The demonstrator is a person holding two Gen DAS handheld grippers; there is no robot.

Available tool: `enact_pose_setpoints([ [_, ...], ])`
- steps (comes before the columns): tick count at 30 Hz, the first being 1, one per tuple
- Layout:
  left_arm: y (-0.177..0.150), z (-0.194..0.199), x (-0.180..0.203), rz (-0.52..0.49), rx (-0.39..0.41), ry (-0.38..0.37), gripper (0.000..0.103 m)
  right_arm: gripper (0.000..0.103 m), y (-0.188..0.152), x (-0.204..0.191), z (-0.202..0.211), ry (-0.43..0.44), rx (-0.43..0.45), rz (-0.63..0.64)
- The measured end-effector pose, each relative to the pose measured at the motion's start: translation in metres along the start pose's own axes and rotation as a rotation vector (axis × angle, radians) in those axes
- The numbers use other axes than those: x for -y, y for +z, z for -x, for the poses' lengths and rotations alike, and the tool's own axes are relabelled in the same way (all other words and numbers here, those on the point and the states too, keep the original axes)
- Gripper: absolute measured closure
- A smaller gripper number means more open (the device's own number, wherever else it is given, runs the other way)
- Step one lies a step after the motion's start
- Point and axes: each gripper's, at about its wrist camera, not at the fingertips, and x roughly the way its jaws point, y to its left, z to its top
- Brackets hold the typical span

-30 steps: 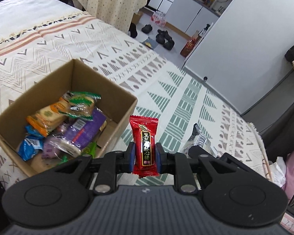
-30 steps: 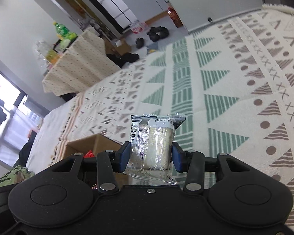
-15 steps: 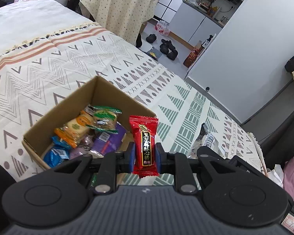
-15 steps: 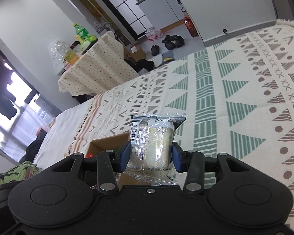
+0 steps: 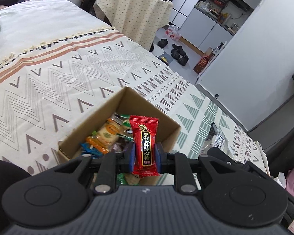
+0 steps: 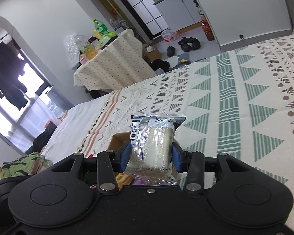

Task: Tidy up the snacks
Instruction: 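Carry both snacks over the box and open both tools to drop them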

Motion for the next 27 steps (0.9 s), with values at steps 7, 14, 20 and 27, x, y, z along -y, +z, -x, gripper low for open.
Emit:
enact_pose_setpoints([
  [7, 0.005, -0.007, -0.017, 0.028, -0.031, 0.011, 0.083, 0.06, -0.006, -0.015, -0.004, 0.026, -0.018, 0.031],
  [14, 0.01, -0.022, -0.033, 0.058, -0.09, 0.049, 0.077, 0.06, -0.011, -0.025, -0.015, 0.024, -0.053, 0.048],
  [20, 0.021, -0.021, -0.052, 0.08, -0.098, 0.066, 0.062, 0.06, -0.019, -0.035, -0.024, 0.022, -0.083, 0.065],
  [27, 0.031, -0.016, -0.062, 0.075, -0.115, 0.047, 0.042, 0.059, -0.028, -0.049, -0.036, 0.032, -0.125, 0.065],
])
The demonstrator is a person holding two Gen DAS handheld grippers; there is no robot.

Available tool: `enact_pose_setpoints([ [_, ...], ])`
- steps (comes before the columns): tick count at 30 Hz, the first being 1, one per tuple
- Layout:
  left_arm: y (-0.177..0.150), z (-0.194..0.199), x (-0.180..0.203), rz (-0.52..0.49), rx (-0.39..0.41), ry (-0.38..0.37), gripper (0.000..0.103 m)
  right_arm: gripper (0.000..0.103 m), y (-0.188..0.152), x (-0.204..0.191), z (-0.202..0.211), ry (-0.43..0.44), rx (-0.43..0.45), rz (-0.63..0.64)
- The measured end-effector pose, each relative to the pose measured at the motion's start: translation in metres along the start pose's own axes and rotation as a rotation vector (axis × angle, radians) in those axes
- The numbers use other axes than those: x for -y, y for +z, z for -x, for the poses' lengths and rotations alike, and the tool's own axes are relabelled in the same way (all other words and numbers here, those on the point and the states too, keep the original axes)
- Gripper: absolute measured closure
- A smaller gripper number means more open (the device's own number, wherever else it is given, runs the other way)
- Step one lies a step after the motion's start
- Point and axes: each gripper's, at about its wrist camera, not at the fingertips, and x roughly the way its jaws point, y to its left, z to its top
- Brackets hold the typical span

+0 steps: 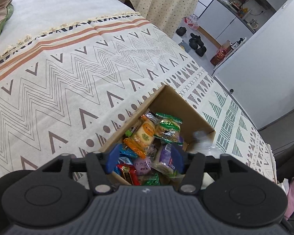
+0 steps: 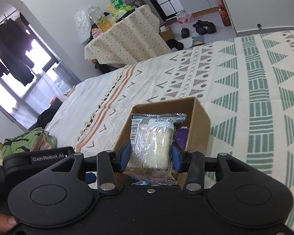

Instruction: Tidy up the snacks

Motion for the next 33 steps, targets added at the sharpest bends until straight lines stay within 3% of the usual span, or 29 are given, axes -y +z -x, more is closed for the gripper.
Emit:
enact_pose_setpoints([
  [4, 0.002, 0.003, 0.0, -0.024, -0.006, -0.005, 0.028, 0.044, -0.002, -0.006, 0.002, 0.025, -0.007, -0.023],
  [8, 0.0, 0.004, 0.0, -0.047, -0.018, -0.012, 0.019, 0.044, -0.006, -0.01, 0.014, -0.063, 0.001, -0.016],
  [14, -0.008, 0.008, 0.007, -0.123, -0.039, -0.023, 0.012, 0.042, -0.012, -0.005, 0.041, -0.129, 0.043, -0.062],
  [20, -0.017, 0.022, 0.017, -0.224, -0.043, -0.035, 0.008, 0.033, -0.027, 0.003, 0.066, -0.137, 0.084, -0.149],
  [33, -0.034, 0.06, 0.027, -0.338, -0.037, -0.082, 0.0, 0.019, -0.04, 0.004, 0.12, -0.234, 0.16, -0.174],
])
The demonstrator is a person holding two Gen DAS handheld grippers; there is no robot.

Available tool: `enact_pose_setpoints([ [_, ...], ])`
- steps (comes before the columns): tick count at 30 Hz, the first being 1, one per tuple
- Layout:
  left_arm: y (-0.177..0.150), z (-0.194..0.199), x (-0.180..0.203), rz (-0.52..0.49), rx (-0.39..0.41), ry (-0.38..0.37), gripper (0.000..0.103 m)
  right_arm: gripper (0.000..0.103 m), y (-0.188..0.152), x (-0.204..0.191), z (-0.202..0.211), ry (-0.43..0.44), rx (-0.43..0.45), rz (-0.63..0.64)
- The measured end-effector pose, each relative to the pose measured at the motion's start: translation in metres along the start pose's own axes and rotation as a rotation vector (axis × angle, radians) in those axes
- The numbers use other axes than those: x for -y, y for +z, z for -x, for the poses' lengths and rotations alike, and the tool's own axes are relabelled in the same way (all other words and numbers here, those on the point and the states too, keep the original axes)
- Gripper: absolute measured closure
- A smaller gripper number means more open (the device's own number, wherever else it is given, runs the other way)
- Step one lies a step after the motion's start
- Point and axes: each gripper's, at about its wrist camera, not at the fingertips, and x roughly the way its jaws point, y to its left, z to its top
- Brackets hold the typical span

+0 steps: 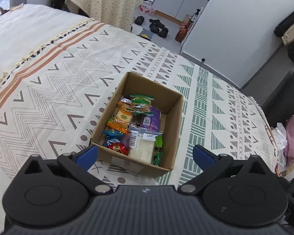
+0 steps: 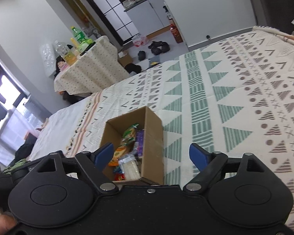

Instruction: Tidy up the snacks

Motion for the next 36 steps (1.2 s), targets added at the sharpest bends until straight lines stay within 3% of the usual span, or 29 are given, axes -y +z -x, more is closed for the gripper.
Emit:
enact_pose_setpoints([
  [8, -0.01, 0.022, 0.008, -0.065, 0.016, -0.027, 0.0, 0.0, -0.007, 0.005, 0.029, -0.044, 0.062, 0.002],
  [36, -0.057, 0.107, 0.016, -0.283, 0.122, -0.097, 0.0, 0.0, -0.046, -0.011, 0.119, -0.119, 0.183, 0.116],
])
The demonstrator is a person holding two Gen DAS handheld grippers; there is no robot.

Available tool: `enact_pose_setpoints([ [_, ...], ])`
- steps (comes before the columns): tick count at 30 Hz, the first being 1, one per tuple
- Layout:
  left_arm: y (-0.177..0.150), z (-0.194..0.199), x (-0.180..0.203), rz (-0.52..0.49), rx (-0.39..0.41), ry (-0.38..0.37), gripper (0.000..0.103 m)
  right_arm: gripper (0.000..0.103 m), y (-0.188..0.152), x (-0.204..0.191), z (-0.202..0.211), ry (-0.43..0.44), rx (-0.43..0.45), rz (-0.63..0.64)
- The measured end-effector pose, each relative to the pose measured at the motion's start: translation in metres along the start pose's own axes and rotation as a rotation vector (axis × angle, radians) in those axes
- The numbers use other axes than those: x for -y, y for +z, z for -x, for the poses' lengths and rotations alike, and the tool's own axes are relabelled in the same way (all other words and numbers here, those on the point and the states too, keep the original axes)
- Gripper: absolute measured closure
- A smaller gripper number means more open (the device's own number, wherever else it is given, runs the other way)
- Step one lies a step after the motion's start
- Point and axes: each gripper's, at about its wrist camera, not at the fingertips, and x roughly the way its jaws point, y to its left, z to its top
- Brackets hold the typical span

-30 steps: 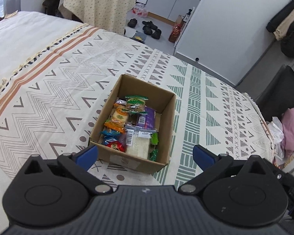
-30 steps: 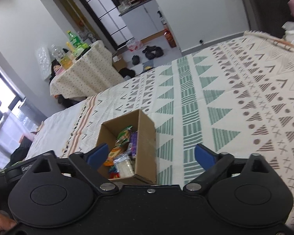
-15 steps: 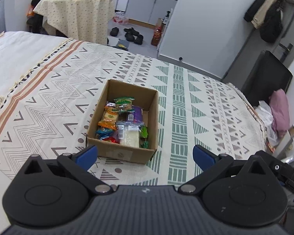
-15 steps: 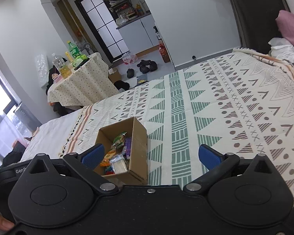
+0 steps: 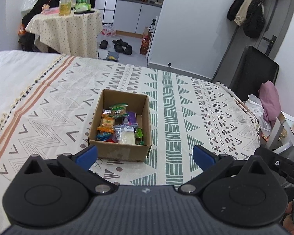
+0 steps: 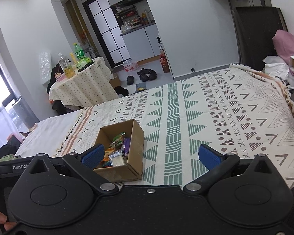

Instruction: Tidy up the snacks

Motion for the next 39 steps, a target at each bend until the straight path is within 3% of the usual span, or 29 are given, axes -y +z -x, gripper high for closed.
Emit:
enact_pose_setpoints([
  [17, -0.012, 0.025, -0.011, -0.087, 0.009, 0.042, 0.0, 0.0, -0.02, -0.007, 0.029, -0.032, -0.022, 0.061],
  [39, -0.019, 0.031, -0.018, -0.146, 0.012, 0.075, 0.0, 0.0, -0.029, -0.02, 0.028, -0.059, -0.066, 0.117],
])
